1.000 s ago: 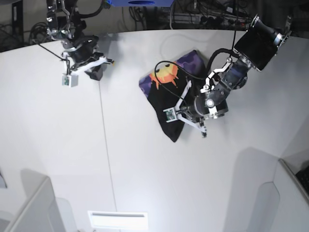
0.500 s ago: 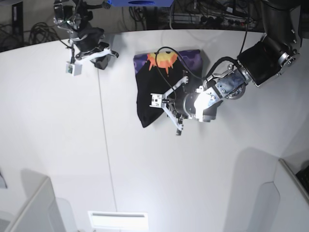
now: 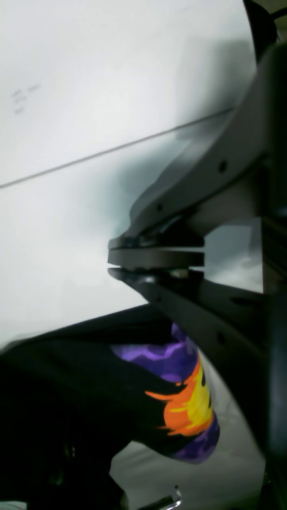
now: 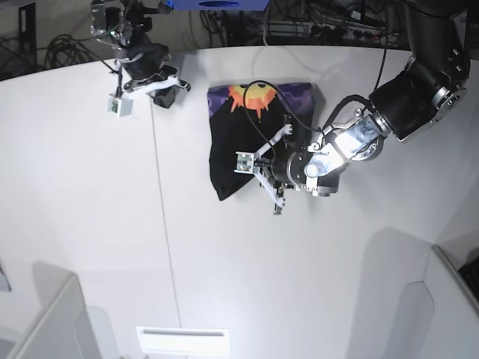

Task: Fold the T-shirt properly
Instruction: 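Rotate the bundle with the left gripper so the sun print faces the robot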

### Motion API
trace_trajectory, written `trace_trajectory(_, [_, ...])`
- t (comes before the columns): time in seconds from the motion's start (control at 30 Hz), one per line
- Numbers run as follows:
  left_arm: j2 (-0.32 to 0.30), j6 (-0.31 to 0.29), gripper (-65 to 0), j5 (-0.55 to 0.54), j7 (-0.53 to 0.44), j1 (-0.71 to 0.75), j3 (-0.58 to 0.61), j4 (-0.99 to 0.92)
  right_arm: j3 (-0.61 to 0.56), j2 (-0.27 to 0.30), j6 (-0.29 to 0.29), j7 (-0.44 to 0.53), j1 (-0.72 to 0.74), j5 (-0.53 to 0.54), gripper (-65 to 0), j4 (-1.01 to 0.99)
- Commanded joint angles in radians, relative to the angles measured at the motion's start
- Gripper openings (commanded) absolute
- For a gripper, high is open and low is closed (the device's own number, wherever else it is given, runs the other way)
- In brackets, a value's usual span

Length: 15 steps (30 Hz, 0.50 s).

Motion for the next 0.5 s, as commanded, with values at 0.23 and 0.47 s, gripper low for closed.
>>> trace_trajectory(0.23, [-0.001,0.002,-58.7,0.002,0.0,-0.07,-0.004,0.014,0.002,0.002,0.007,0.018,0.001,0.003,-65.0,0.013])
trace_trajectory(0.47, [0.002,0.002,-27.2,0.002,0.0,-0.093,-0.007,0.014,0.002,0.002,0.007,0.018,0.002,0.003,-65.0,0.013])
